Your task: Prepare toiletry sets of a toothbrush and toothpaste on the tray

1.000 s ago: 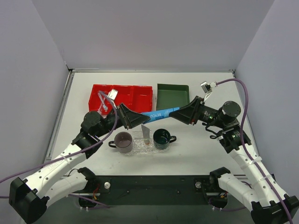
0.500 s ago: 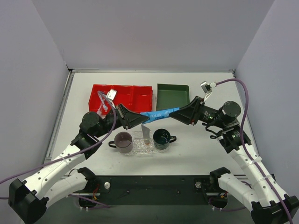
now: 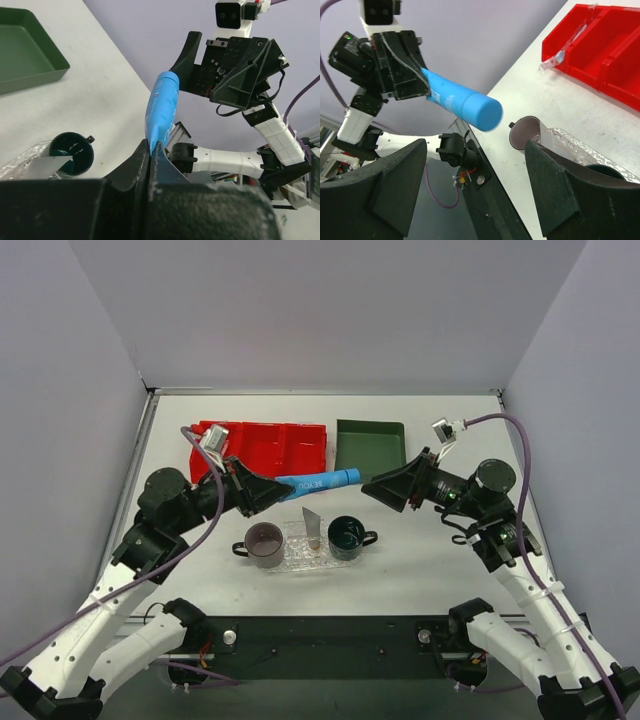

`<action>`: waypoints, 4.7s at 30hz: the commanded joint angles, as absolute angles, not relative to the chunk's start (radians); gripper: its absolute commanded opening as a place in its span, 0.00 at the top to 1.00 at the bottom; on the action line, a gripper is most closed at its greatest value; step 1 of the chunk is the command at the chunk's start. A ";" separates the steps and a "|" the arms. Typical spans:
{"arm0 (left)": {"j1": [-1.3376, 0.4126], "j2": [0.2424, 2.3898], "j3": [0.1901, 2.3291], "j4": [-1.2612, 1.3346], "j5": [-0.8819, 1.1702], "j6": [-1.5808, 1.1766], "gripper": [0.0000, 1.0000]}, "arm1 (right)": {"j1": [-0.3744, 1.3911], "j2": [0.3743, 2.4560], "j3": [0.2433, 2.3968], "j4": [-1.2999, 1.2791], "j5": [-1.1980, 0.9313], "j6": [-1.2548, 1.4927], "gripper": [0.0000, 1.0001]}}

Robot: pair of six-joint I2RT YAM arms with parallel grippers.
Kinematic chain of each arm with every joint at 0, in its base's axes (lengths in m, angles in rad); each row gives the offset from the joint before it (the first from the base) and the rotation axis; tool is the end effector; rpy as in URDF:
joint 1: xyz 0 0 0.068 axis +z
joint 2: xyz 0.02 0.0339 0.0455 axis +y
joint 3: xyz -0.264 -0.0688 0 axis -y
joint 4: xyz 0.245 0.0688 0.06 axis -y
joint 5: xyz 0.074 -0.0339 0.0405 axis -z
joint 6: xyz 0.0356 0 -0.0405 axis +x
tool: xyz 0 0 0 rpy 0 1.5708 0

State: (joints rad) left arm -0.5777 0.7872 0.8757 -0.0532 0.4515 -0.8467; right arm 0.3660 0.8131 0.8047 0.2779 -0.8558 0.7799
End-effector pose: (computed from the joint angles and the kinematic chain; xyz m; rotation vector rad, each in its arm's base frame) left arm 0.1409 -0.1104 0.3857 0.1718 1.7282 -1.4375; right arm 0.1565 0.0888 0.3891 -0.5139 1.4865 1.4779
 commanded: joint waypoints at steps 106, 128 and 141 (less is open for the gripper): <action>-0.841 1.457 1.600 -1.210 -0.222 -0.503 1.00 | 0.356 0.449 0.828 -0.423 -0.203 0.221 0.27; -0.841 1.468 1.585 -1.221 -0.216 -0.502 1.00 | 0.354 0.456 0.825 -0.428 -0.193 0.227 0.27; -0.842 1.502 1.592 -1.226 -0.218 -0.492 1.00 | 0.354 0.454 0.825 -0.428 -0.190 0.229 0.27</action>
